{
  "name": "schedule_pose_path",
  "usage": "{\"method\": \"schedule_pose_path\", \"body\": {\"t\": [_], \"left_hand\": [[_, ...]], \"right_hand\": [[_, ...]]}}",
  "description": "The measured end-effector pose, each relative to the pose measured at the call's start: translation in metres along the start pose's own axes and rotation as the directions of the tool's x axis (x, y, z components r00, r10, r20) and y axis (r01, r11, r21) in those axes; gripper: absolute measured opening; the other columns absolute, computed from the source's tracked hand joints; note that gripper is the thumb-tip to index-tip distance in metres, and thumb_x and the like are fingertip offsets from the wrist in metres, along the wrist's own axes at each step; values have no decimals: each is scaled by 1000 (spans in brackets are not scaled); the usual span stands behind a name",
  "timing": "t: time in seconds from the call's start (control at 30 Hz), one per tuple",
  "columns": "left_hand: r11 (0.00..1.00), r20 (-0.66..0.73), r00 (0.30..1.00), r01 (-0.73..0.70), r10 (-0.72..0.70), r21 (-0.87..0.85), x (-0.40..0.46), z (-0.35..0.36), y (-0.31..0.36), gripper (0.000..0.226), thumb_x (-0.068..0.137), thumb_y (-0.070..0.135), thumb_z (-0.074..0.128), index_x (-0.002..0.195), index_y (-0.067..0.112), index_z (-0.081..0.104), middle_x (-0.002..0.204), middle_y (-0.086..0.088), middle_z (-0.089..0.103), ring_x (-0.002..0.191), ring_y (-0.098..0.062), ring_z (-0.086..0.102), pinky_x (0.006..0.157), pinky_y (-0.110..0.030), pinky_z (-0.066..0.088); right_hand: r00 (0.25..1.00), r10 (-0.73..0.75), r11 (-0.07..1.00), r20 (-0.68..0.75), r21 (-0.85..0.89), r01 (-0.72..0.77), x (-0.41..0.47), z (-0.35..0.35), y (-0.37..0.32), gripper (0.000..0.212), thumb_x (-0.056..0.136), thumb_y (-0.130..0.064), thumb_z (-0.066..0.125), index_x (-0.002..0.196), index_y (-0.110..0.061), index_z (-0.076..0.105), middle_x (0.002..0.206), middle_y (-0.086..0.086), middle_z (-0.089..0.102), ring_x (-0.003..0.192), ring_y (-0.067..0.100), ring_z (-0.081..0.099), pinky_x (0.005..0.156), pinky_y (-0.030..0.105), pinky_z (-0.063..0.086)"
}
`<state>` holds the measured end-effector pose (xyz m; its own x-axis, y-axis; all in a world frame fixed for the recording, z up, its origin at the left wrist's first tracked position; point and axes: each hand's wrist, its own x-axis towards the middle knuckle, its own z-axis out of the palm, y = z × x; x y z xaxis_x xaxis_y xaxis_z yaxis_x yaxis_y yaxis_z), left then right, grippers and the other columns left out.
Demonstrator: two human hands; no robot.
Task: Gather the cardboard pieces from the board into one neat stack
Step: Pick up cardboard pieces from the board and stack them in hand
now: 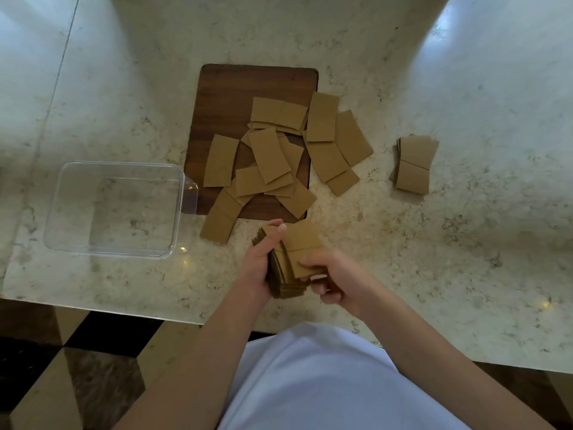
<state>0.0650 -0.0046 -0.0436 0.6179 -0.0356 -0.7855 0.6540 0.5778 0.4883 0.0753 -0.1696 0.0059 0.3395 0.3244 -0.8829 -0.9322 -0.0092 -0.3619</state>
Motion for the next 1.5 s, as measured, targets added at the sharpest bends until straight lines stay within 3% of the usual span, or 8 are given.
{"method": "schedule_pose_path", "body": {"t": [0.3,0.43,0.57,0.7,1.0,1.17,1.37,1.5], "left_hand": [[994,198,980,-39,18,98,0,2,7,44,66,25,83,110,27,77,101,-6,79,84,-22,75,69,-39,61],[994,235,972,-33,9,101,0,17,5,45,67,19,76,111,24,74,99,-7,76,82,-24,75,68,-43,61],[997,227,973,-55,42,52,2,36,6,41,77,12,64,116,21,70,101,-14,75,86,-28,74,70,-44,60],[995,205,979,-23,2,102,7,58,9,66,80,14,68,142,-3,50,125,-23,71,108,-29,70,88,-45,60],[887,75,965,-261,251,380,12,85,5,25,98,29,68,116,47,65,122,0,67,102,-14,72,80,-30,62],[847,49,975,-212,215,487,10,91,4,15,104,37,56,101,42,70,108,7,71,101,-17,69,83,-36,61],[824,43,980,-185,192,535,17,107,7,6,104,36,57,106,36,62,114,-2,67,104,-22,67,85,-41,60],[793,46,979,-188,198,579,39,139,15,6,103,38,56,108,35,58,113,-1,64,104,-22,63,88,-41,55]], "right_hand": [[988,68,813,136,-582,24,-8,-12,-15,38,100,-49,55,80,-17,55,50,-5,50,41,11,38,43,22,28],[998,-26,640,50,-766,56,-7,-15,-22,65,91,-82,37,101,-23,61,73,-2,76,55,11,66,54,25,47],[998,-48,906,45,-420,63,-7,-20,-16,79,81,-87,50,138,-32,51,119,3,71,99,20,75,69,38,65],[988,-153,988,29,-33,154,-2,-20,-5,75,80,-73,69,133,-22,58,112,6,77,95,22,78,70,38,63],[840,-477,822,-259,-468,323,7,-34,-4,59,85,-75,57,121,-28,54,102,-6,72,77,7,72,58,26,59],[826,-513,705,-233,-664,250,8,-34,-5,65,82,-83,41,120,-30,41,96,-12,65,77,7,68,60,31,59],[891,-420,831,-174,-467,301,4,-45,-20,57,104,-59,36,147,-23,37,116,-5,62,100,14,66,79,34,58],[868,-432,867,-243,-377,326,-1,-66,-48,30,103,-44,50,128,-30,60,111,-5,73,97,16,72,87,41,61]]}}
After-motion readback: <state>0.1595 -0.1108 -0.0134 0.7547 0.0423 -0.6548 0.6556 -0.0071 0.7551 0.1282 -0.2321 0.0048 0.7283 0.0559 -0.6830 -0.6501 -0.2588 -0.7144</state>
